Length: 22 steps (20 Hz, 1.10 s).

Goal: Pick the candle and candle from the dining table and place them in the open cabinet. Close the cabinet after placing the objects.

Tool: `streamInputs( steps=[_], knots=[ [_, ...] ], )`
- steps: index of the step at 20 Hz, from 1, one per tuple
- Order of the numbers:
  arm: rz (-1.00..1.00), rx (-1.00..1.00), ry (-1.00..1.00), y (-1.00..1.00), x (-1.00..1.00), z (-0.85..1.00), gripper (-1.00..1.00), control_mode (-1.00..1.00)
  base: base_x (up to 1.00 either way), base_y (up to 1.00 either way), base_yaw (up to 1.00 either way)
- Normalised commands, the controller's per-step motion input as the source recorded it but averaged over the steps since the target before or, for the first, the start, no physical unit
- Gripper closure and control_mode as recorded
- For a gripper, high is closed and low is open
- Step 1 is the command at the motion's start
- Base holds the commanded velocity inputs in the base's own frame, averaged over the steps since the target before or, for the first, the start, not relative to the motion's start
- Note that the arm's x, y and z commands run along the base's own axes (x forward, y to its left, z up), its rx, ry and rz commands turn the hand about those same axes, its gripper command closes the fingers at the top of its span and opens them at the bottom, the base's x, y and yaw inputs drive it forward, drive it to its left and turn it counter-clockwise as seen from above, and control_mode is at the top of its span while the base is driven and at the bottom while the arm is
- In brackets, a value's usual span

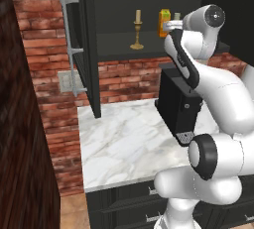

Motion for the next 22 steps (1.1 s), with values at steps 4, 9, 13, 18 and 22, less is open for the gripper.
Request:
streamInputs(
  steps=[4,9,13,18,22],
  knots=[
    [0.00,0.00,-0.02,-0.01,-0.41,0.02,-1.00,-1.00,0.00,0.00,0.00],
    [0.00,0.00,0.00,0.00,-0.44,0.04,-1.00,-1.00,0.00,0.00,0.00],
    [0.00,-0.02,0.00,0.00,-0.44,0.06,-1.00,-1.00,0.00,0.00,0.00],
    [0.00,-0.05,0.00,0.00,-0.48,0.16,-1.00,-1.00,0.00,0.00,0.00],
    [0.00,-0.05,0.00,0.00,-0.54,0.12,-1.00,-1.00,0.00,0.00,0.00]
  ],
)
